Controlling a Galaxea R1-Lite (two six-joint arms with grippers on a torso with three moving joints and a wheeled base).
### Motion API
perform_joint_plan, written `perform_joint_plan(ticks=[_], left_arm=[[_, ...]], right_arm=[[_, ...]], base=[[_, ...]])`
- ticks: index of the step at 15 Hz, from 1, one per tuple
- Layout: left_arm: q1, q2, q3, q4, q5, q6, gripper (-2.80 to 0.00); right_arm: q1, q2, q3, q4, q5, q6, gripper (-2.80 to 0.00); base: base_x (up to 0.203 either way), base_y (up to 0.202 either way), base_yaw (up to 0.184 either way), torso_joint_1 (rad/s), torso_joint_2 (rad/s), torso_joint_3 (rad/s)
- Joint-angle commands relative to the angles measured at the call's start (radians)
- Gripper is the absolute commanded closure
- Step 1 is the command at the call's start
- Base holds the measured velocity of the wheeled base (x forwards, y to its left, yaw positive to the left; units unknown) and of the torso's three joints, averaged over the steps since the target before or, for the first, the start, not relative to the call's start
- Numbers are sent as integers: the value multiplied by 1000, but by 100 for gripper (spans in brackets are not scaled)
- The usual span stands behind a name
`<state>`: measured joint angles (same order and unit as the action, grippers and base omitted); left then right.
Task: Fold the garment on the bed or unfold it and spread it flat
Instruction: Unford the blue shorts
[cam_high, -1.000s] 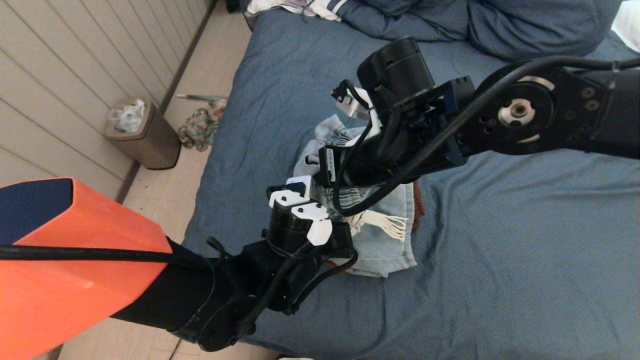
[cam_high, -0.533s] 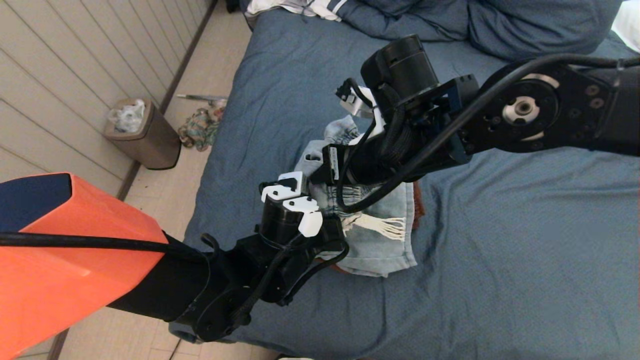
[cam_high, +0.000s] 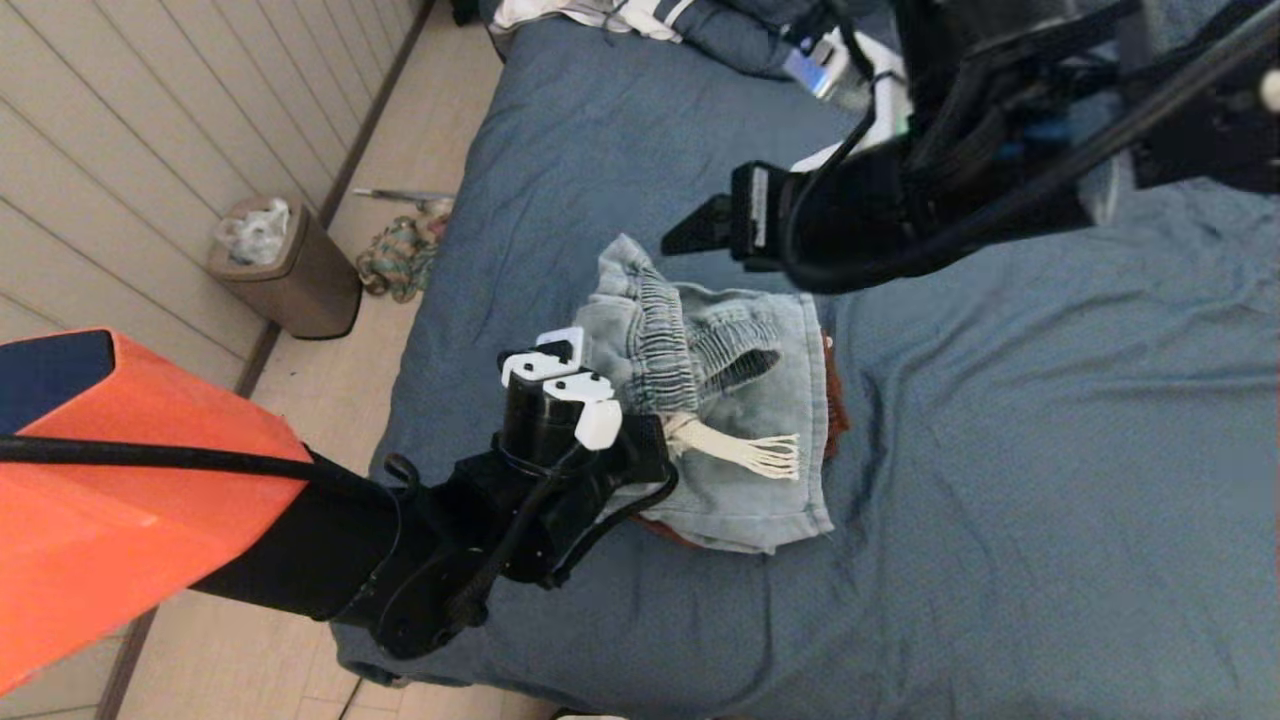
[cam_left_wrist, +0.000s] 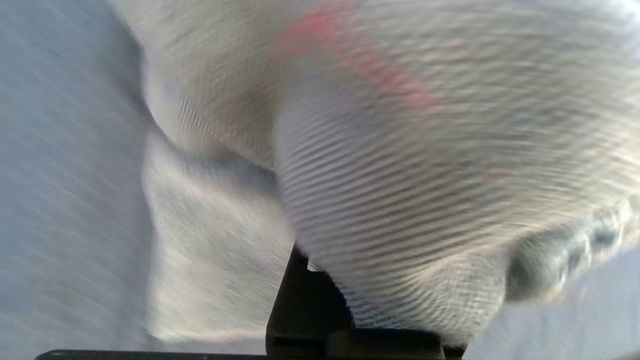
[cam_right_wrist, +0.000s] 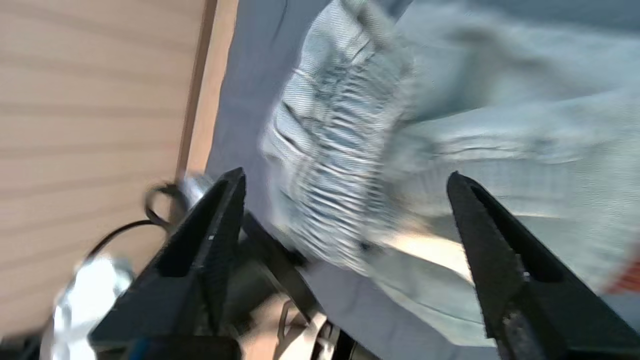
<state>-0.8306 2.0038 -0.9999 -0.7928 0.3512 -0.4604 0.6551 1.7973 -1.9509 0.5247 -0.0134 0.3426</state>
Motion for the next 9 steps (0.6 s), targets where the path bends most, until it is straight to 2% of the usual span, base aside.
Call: perform_joint_plan(ticks=[1,3,5,9], left_arm=[[60,-38,-19,-1,0,-2,0],[130,-89,-40,23,-14,4,0],[202,-132,-60,65,-57,2,0],[247,-133,-14,66,-74,-16,0]], right_arm=[[-49,-92,35,12,2,9,-280],[-78,-134,117,14,3,22,-280],[-87,-168,218,9,4,26,-280],[-88,-168,324,8,4,26,-280]], base=[[0,0,0,0,0,0],[0,0,0,0,0,0],[0,0,0,0,0,0],[0,0,0,0,0,0]])
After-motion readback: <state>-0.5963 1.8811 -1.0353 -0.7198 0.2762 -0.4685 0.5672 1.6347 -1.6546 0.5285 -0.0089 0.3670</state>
